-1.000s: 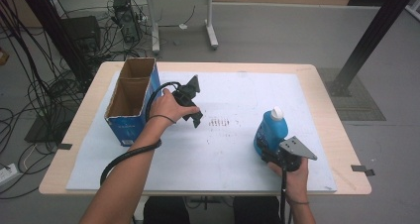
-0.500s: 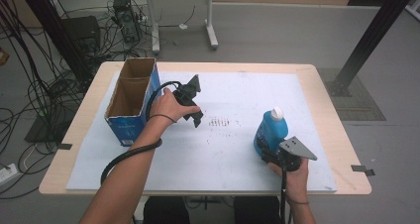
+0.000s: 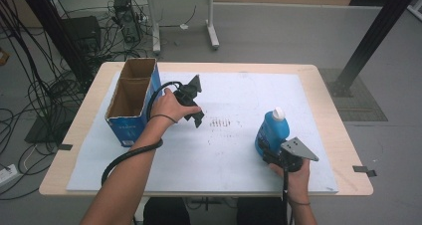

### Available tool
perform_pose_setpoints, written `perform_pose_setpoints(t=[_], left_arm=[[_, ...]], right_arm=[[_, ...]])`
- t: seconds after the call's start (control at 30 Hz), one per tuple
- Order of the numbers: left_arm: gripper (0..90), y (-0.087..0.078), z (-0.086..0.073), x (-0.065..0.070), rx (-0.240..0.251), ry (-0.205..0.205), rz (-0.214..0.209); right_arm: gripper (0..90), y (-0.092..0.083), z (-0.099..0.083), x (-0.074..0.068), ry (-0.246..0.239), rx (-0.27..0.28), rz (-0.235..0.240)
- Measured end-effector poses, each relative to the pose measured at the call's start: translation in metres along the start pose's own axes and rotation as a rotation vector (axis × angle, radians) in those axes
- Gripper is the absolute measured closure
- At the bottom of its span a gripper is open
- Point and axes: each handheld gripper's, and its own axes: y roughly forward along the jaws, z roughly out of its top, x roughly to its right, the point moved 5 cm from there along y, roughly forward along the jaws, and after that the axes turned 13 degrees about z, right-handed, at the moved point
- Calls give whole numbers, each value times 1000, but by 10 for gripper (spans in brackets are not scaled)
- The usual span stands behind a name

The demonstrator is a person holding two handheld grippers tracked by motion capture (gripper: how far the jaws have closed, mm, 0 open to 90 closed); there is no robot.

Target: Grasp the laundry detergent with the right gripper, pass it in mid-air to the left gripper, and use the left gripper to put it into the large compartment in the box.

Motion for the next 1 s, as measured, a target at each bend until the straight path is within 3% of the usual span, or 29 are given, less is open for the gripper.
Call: perform_pose_setpoints(t=[1.0], left_arm=[[79,2,4,3,-1,-5,-1]], right_arm=[[416,0,-2,-1,2,12,-5]])
